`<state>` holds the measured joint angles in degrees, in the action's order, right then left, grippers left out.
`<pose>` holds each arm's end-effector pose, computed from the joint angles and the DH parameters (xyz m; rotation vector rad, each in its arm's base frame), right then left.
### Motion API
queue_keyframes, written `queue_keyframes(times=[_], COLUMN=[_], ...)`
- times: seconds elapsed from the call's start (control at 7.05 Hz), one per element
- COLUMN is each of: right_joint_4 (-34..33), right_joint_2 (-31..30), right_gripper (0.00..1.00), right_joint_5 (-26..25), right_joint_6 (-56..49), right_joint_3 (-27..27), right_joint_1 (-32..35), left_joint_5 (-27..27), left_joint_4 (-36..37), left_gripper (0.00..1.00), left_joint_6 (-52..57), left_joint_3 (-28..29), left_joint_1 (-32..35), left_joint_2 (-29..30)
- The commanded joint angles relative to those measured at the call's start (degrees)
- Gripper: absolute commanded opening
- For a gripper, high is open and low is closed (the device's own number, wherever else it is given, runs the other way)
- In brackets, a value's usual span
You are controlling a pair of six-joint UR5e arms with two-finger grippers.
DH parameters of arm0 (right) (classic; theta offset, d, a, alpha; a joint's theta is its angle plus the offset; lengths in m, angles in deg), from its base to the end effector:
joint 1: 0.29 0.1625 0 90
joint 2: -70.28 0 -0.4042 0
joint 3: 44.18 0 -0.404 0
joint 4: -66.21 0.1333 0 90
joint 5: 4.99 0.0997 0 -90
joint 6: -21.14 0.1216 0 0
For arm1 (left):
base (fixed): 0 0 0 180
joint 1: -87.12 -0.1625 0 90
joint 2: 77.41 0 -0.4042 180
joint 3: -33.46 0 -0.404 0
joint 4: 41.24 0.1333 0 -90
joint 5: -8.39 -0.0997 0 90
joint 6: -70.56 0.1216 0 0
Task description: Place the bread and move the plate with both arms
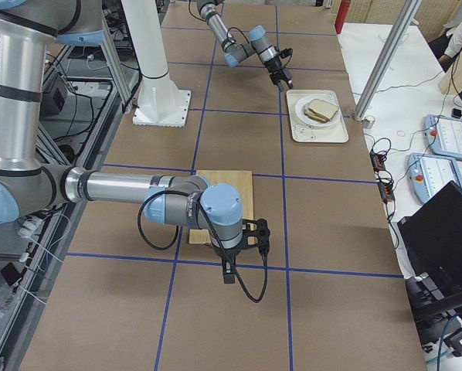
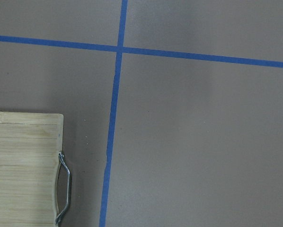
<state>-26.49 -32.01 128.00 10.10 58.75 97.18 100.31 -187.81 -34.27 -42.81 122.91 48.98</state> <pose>0.1038 -0.4043 0.6454 0.0869 -0.7460 -0.0459 0.5333 -0.5438 0.2570 0.2300 1.4012 -0.7118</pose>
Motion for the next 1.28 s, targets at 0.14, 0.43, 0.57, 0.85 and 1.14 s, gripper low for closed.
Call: queue_keyframes(times=[0.14, 0.43, 0.57, 0.85, 1.14], right_joint_4=[0.1, 0.1, 0.1, 0.1, 0.1], right_joint_2=[0.0, 0.1, 0.1, 0.1, 0.2], right_gripper=[1.0, 1.0, 1.0, 1.0, 1.0], right_joint_5=[-0.1, 0.0, 0.0, -0.1, 0.0], right_joint_6=[2.2, 2.0, 2.2, 2.3, 2.3], right_joint_3=[0.1, 0.1, 0.1, 0.0, 0.0], right_joint_1=[0.0, 0.0, 0.0, 0.0, 0.0], left_joint_5=[11.0, 15.3, 19.7, 27.5, 33.6], left_joint_4=[25.0, 31.8, 31.9, 33.0, 50.2], left_gripper=[0.98, 0.98, 0.98, 0.98, 0.98], left_joint_6=[32.9, 61.3, 74.3, 92.4, 112.5], left_joint_3=[-27.3, -31.4, -29.7, -24.0, -23.5], left_joint_1=[5.4, 14.5, 21.4, 35.3, 47.5], left_joint_2=[-17.9, -28.1, -31.0, -35.1, -34.8])
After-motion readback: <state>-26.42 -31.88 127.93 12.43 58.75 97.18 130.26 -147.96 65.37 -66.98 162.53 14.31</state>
